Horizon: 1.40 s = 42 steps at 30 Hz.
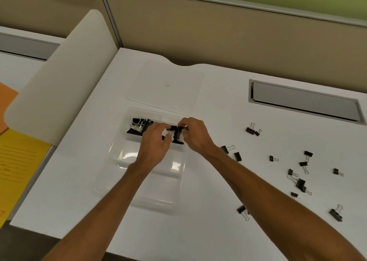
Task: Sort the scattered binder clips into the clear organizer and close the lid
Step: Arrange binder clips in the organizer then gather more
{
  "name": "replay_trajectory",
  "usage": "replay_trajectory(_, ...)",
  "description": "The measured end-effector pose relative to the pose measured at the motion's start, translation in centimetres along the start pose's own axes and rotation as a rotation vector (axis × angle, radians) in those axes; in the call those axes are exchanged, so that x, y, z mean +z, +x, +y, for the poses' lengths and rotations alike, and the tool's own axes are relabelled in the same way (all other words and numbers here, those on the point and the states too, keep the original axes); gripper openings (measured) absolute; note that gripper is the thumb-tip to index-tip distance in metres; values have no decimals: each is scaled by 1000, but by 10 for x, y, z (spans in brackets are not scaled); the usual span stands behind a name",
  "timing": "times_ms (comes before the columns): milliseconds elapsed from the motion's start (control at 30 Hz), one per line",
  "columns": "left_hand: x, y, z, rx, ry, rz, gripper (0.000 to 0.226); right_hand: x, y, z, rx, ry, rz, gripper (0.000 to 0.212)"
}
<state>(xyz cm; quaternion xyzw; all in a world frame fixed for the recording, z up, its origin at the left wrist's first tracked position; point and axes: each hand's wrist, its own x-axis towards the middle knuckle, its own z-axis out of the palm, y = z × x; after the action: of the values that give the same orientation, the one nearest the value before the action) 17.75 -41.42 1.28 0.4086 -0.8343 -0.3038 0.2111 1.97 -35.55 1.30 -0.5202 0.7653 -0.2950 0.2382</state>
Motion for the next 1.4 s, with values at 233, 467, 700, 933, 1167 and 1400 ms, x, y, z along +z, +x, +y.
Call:
replay_trajectory(233,24,-10,31,89,-72,-48,24,-19,-68,45,105,73,245,21)
replay_trajectory(467,60,-30,64,158,-155,-145,22,-48,-132,115,304,-51,318,19)
replay_trajectory(700,82,-54,81,117,-142,-179,22,-67,-139,158,332,-151,102,41)
replay_trajectory(933,91,-64,86,61,-82,-200,23,-69,-119,168,228,-236,0,48)
replay_trajectory(1167,103,-54,89,88,38,-232,27,-71,-127,174,182,-180,-5,34)
replay_trajectory(1400,135,-31,100,6,69,-335,48,-87,-162,156,458,410,238,29)
